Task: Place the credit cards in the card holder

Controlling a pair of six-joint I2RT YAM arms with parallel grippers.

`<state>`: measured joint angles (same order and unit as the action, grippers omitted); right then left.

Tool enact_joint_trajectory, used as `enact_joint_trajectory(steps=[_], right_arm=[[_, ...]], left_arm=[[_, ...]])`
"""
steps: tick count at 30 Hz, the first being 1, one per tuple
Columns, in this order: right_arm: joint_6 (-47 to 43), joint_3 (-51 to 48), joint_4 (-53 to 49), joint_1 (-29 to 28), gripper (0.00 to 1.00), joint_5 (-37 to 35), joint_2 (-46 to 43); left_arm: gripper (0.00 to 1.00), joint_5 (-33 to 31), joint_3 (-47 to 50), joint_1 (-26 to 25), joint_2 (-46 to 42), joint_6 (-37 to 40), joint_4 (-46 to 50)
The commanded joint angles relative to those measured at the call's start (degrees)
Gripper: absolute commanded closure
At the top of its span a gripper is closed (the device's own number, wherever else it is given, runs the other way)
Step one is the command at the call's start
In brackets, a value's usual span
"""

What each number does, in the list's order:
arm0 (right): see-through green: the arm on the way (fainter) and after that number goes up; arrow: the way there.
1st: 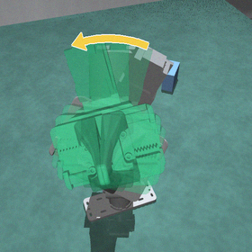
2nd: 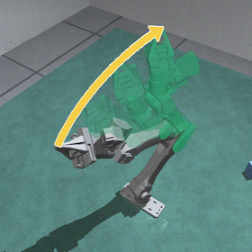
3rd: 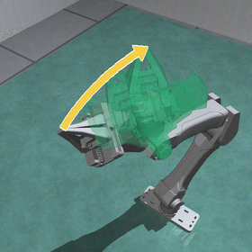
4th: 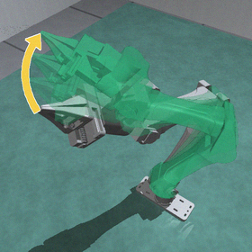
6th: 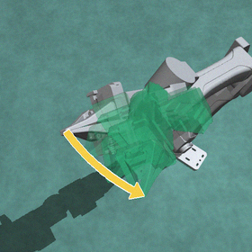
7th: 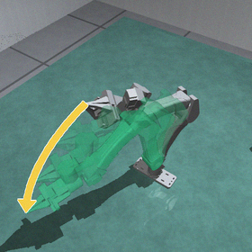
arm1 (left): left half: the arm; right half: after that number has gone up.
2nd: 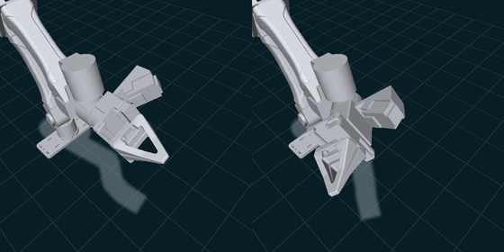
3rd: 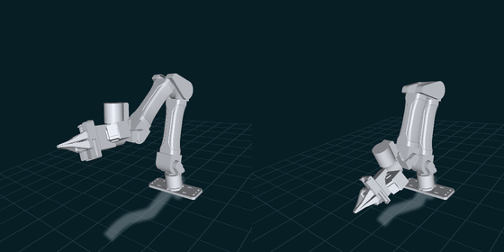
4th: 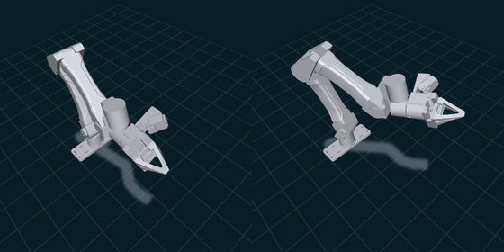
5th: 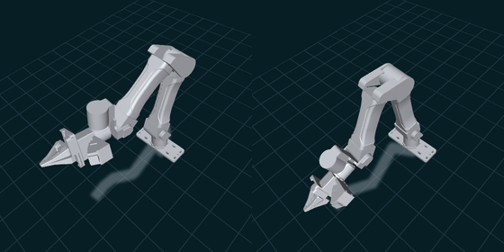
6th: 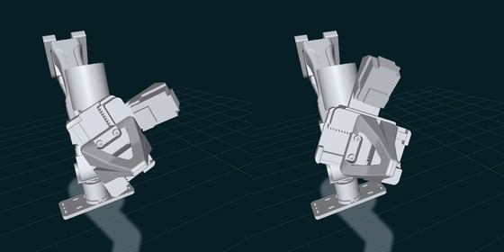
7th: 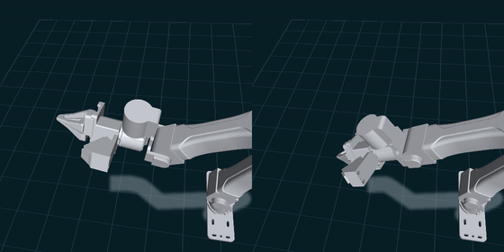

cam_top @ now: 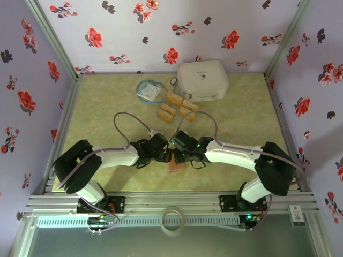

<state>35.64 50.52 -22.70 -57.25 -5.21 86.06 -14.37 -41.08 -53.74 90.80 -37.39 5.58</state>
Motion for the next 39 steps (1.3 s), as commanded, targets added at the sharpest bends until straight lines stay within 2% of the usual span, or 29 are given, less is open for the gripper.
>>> enact_joint_trajectory(steps=[1, 39], right_arm=[[1.4, -0.7, 3.2, 0.3, 1.0, 1.3, 0.6], [0.6, -3.0, 5.0, 0.6, 1.0, -1.9, 6.5]], left_arm=[[0.0, 3.6, 2.0, 0.1, 4.3, -0.6, -2.4], [0.0, 3.6, 1.6, 0.1, 4.3, -0.3, -2.1]])
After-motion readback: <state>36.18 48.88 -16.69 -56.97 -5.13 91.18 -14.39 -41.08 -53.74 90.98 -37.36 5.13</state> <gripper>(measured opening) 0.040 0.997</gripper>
